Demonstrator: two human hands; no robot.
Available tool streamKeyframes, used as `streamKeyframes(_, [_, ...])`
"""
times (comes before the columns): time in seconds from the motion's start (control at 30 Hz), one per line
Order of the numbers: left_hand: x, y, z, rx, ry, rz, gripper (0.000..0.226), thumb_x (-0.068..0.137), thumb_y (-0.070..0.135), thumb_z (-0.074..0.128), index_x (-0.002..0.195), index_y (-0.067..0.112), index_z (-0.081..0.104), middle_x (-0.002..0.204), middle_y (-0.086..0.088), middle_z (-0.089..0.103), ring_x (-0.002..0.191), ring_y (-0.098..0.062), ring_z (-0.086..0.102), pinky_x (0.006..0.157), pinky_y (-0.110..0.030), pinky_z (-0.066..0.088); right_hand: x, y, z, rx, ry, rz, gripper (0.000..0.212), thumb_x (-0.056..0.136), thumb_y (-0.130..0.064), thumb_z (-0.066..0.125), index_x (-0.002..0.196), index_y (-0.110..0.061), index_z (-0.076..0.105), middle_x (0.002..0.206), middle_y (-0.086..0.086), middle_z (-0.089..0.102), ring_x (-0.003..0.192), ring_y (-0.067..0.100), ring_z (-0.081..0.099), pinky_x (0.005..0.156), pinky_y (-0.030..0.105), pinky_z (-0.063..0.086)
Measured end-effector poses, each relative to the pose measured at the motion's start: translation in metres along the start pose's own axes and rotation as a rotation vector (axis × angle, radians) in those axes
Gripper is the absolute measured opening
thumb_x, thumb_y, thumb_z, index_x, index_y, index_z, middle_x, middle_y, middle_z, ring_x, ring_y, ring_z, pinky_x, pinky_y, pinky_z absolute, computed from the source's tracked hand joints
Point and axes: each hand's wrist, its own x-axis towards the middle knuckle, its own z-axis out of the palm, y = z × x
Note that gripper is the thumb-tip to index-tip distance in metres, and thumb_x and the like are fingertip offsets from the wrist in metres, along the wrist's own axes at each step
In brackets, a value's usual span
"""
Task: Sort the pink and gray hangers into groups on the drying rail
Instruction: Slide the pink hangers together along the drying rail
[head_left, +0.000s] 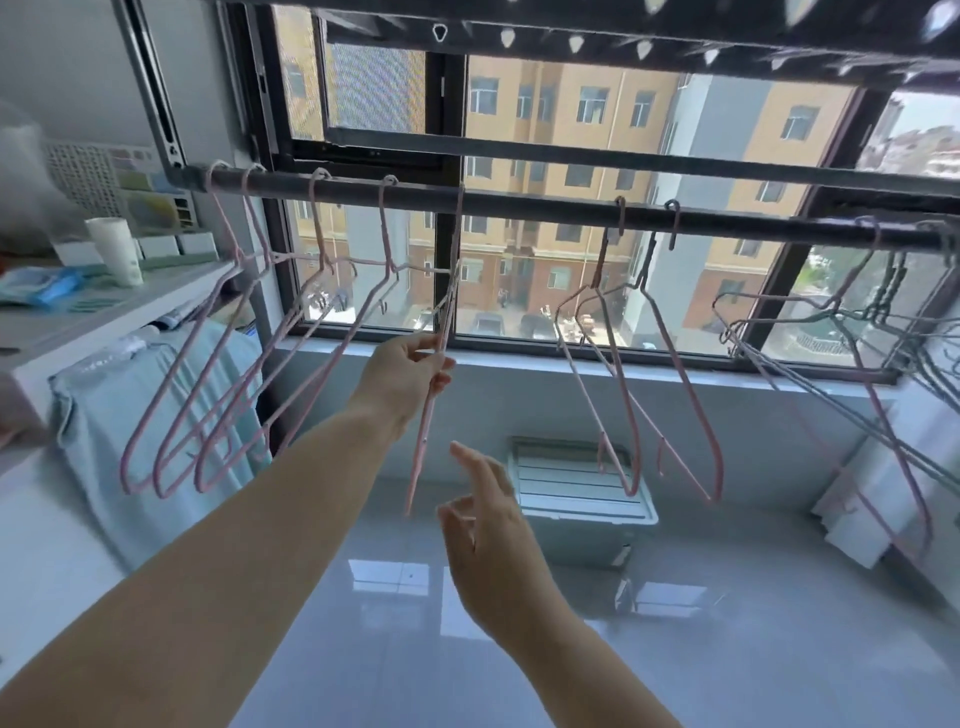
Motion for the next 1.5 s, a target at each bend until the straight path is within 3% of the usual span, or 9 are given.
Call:
streamKeyframes(0.13, [-0.01,-0.002,0.006,0.387,0.169,0.234,0.055,0.084,0.014,0.062,0.134,0.013,0.039,0.128,-0.008,0.05,0.12,-0.024,0.045,0.103,-0.035,0.037,-0.014,-0.011,-0.049,-0.21,0.48,-0.248,0.038,0.084,-0.009,0.049,0.121,-0.013,0.05,0.122,0.001,0.046,0.118,0.007,0.039,0.105,0.014,0.026])
streamKeyframes(0.23, [-0.033,0.01,0.034,0.438,0.139,0.582,0.055,0.081,0.01,0.064,0.132,0.01,0.042,0.128,-0.009,0.051,0.121,-0.021,0.045,0.105,-0.027,0.032,-0.012,0.001,-0.092,-0.352,0.72,-0.16,0.042,0.081,-0.005,0.051,0.123,-0.01,0.049,0.125,0.008,0.048,0.121,0.012,0.037,0.105,0.02,0.023])
streamKeyframes(0.37, [-0.051,0.014,0.085,0.394,-0.228,0.469,0.046,0.089,0.022,0.053,0.132,0.011,0.041,0.134,-0.008,0.049,0.124,-0.02,0.045,0.107,-0.032,0.035,-0.001,0.029,-0.113,-0.14,0.465,0.244,0.049,0.089,-0.01,0.052,0.135,-0.008,0.035,0.127,0.009,0.052,0.12,0.023,0.047,0.101,0.03,0.034])
streamKeyframes(0.5, [-0.057,0.009,0.116,0.254,-0.45,0.256,0.04,0.095,0.021,0.042,0.132,0.007,0.039,0.136,-0.017,0.046,0.124,-0.029,0.045,0.105,-0.045,0.037,0.008,0.05,-0.107,0.016,0.337,0.223,0.037,0.093,-0.006,0.045,0.129,-0.006,0.043,0.106,0.003,0.059,0.098,0.014,0.055,0.08,0.013,0.038])
streamKeyframes(0.77, [-0.056,0.01,0.106,0.165,-0.353,0.259,0.043,0.095,0.035,0.036,0.137,0.023,0.035,0.131,-0.01,0.053,0.127,-0.023,0.042,0.11,-0.036,0.028,0.04,0.041,-0.1,0.35,0.472,0.098,0.03,0.097,-0.01,0.037,0.124,-0.007,0.05,0.105,-0.001,0.065,0.1,0.006,0.06,0.093,0.021,0.045])
streamKeyframes(0.93, [-0.054,0.001,0.086,0.141,-0.287,0.187,0.053,0.094,0.04,0.035,0.143,0.025,0.02,0.151,-0.004,0.024,0.139,-0.02,0.025,0.111,-0.032,0.02,0.062,0.038,-0.094,0.527,0.45,0.071,0.027,0.098,-0.007,0.032,0.114,-0.01,0.053,0.102,-0.009,0.064,0.104,0.009,0.059,0.084,0.009,0.045])
streamKeyframes(1.27, [-0.06,-0.025,0.079,0.174,-0.25,0.092,0.055,0.094,0.041,0.036,0.144,0.029,0.016,0.151,-0.001,0.028,0.138,-0.019,0.027,0.112,-0.037,0.021,0.075,0.046,-0.085,0.581,0.483,0.066,0.027,0.098,-0.009,0.03,0.111,-0.019,0.051,0.106,-0.011,0.059,0.099,0.0,0.056,0.08,0.006,0.042])
streamKeyframes(1.4, [-0.063,-0.034,0.083,0.167,-0.26,0.076,0.056,0.094,0.039,0.037,0.144,0.029,0.014,0.15,-0.002,0.028,0.137,-0.02,0.028,0.108,-0.033,0.022,0.093,0.039,-0.094,0.535,0.498,0.098,0.024,0.099,-0.01,0.028,0.106,-0.018,0.05,0.108,-0.005,0.057,0.098,0.008,0.056,0.09,0.02,0.04])
streamKeyframes(1.5, [-0.064,-0.042,0.085,0.18,-0.26,0.09,0.056,0.095,0.033,0.039,0.144,0.025,0.013,0.15,-0.006,0.028,0.136,-0.02,0.03,0.105,-0.028,0.022,0.085,0.043,-0.087,0.526,0.505,0.144,0.022,0.099,-0.012,0.029,0.105,-0.018,0.049,0.104,-0.006,0.057,0.09,0.007,0.057,0.078,0.009,0.043])
